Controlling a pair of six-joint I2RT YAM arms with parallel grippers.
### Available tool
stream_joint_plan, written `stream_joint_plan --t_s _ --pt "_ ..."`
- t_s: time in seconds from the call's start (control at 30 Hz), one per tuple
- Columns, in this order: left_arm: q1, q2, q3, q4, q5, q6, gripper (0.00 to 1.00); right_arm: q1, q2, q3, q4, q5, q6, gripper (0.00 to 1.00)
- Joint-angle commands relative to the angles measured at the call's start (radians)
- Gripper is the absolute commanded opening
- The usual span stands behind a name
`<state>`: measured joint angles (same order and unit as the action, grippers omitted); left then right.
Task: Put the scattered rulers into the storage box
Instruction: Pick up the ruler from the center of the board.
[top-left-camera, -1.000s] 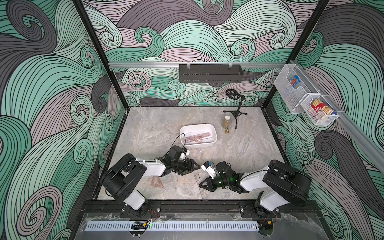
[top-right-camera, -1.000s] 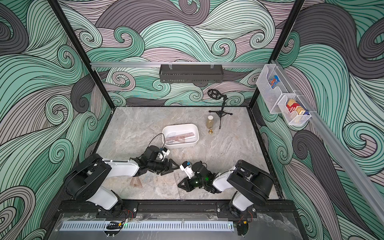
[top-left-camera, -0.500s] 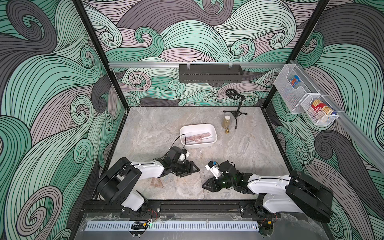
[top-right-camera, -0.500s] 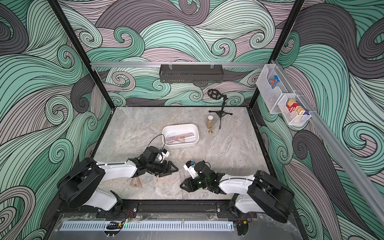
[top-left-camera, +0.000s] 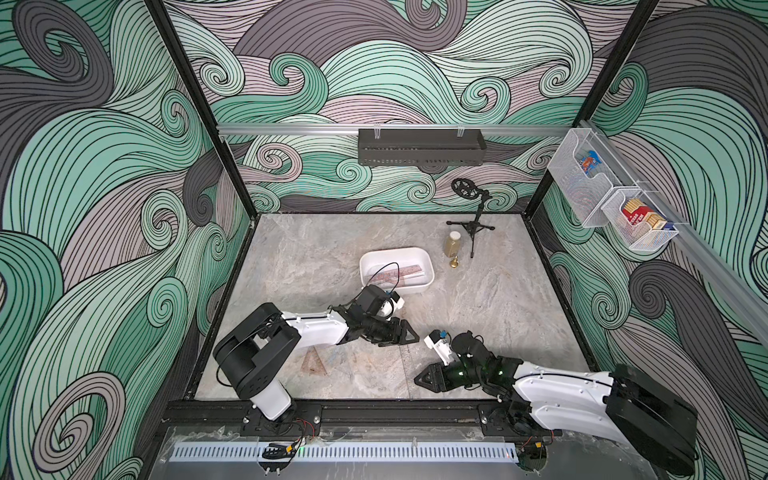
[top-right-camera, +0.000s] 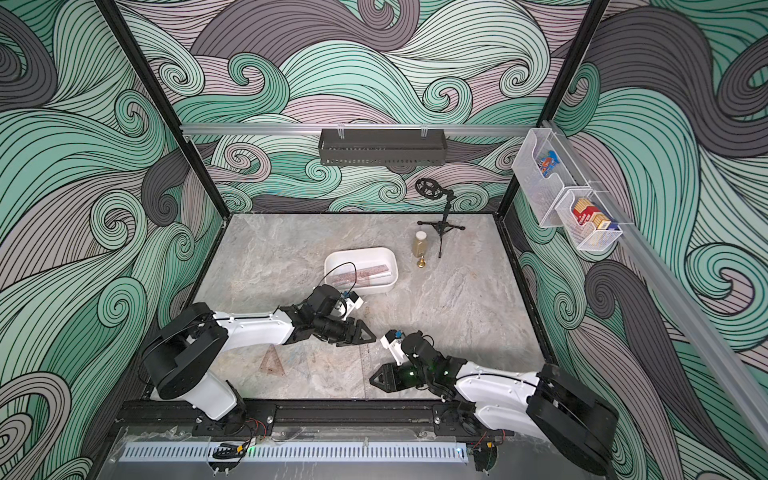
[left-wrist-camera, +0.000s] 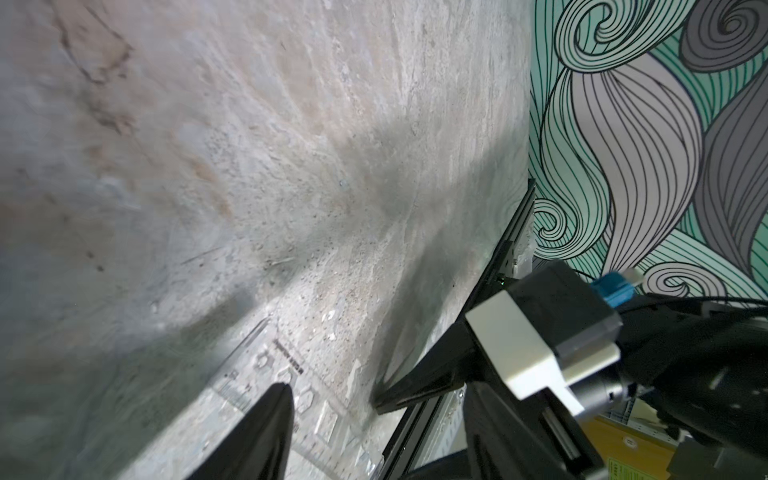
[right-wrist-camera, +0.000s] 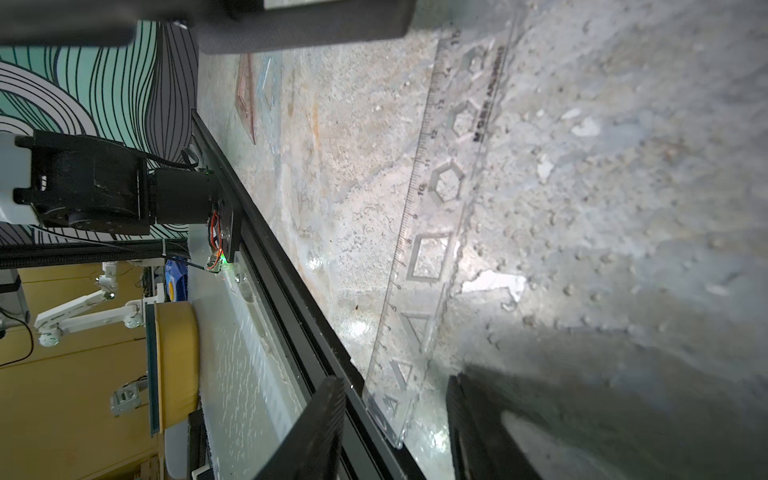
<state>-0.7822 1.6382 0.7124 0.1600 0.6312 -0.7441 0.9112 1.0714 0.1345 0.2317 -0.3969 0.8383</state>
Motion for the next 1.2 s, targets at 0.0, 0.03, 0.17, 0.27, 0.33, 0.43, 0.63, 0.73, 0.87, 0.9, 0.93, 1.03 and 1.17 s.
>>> stream_joint_plan --t_s 0.0,0.03,0.17,0.27,0.33,0.43,0.63,0.73,0.87,0.9,0.93,1.03,1.17 --pt "-0.018 0.034 0.023 -0.019 -0.03 0.044 0.69 0.014 -0.029 -0.017 -0.029 -0.018 0.071 0.45" --pt "-0.023 0.038 0.022 -0.022 -0.035 0.048 0.69 0.02 -0.038 -0.019 -0.031 -0.023 0.084 0.45" --pt "-0.036 0.049 0.018 -0.012 -0.045 0.049 0.69 0.047 -0.057 -0.027 -0.04 -0.024 0.122 0.45" --pt "-0.043 0.05 0.001 -0.002 -0.047 0.044 0.69 0.069 -0.056 -0.023 -0.042 -0.027 0.141 0.45" --pt "-0.048 0.047 -0.021 0.013 -0.045 0.035 0.69 0.086 -0.051 -0.019 -0.037 -0.03 0.154 0.45" --pt "-0.05 0.038 -0.051 0.027 -0.044 0.026 0.69 0.104 -0.041 -0.019 -0.026 -0.036 0.176 0.45" --pt "-0.051 0.012 -0.097 0.036 -0.053 0.02 0.68 0.114 -0.037 -0.021 -0.025 -0.046 0.205 0.45" --pt "-0.051 0.008 -0.108 0.043 -0.054 0.015 0.69 0.114 -0.035 -0.024 -0.023 -0.05 0.215 0.45" --pt "-0.051 0.006 -0.124 0.057 -0.052 0.008 0.68 0.114 -0.034 -0.015 -0.025 -0.048 0.195 0.41" --pt "-0.051 0.006 -0.125 0.059 -0.051 0.006 0.69 0.115 -0.037 -0.009 -0.029 -0.045 0.182 0.37" --pt "-0.051 0.006 -0.128 0.06 -0.05 0.007 0.69 0.114 -0.044 -0.002 -0.038 -0.037 0.166 0.34" --pt "-0.051 0.002 -0.127 0.058 -0.049 0.008 0.69 0.115 -0.072 0.021 -0.06 0.0 0.126 0.23" --pt "-0.051 -0.002 -0.124 0.051 -0.051 0.011 0.69 0.114 -0.078 0.057 -0.08 0.044 0.077 0.17"
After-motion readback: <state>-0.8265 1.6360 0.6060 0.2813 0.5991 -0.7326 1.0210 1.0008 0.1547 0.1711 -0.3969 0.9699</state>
